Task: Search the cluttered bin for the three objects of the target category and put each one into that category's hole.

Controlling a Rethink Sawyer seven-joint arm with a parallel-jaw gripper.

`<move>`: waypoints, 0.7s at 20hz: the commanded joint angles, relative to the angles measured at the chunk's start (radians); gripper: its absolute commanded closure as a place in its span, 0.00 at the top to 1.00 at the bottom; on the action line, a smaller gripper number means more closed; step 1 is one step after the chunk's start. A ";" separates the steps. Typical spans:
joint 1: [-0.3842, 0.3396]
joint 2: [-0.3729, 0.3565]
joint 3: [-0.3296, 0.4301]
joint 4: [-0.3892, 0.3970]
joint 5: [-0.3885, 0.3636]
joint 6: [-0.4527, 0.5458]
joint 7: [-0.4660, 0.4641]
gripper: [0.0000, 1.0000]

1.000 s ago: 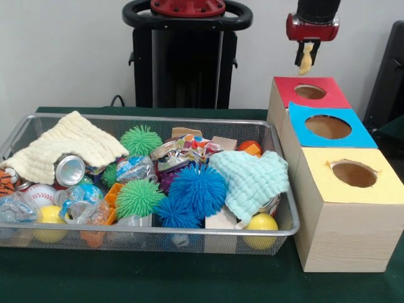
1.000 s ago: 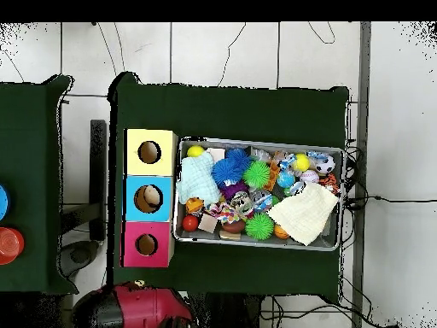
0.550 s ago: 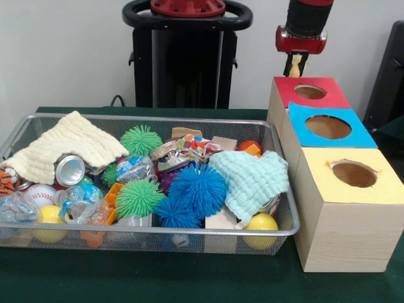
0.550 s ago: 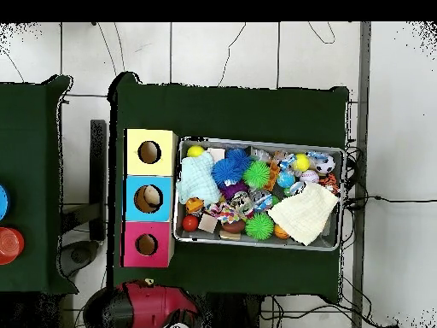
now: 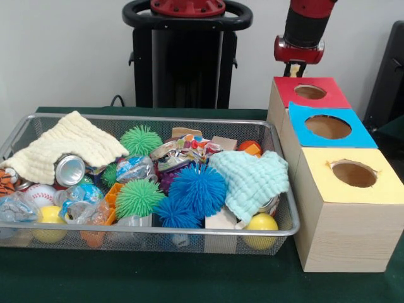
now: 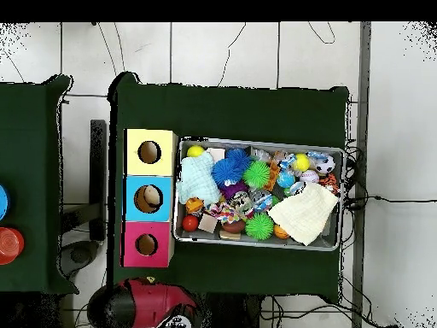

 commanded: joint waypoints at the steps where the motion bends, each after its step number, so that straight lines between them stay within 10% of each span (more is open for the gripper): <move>1: 0.013 -0.034 0.008 -0.086 0.087 0.047 0.237 0.00; 9: 0.025 -0.318 -0.041 -0.007 0.045 0.408 0.229 0.00; 14: 0.018 -0.340 -0.048 -0.034 0.042 0.475 0.214 0.00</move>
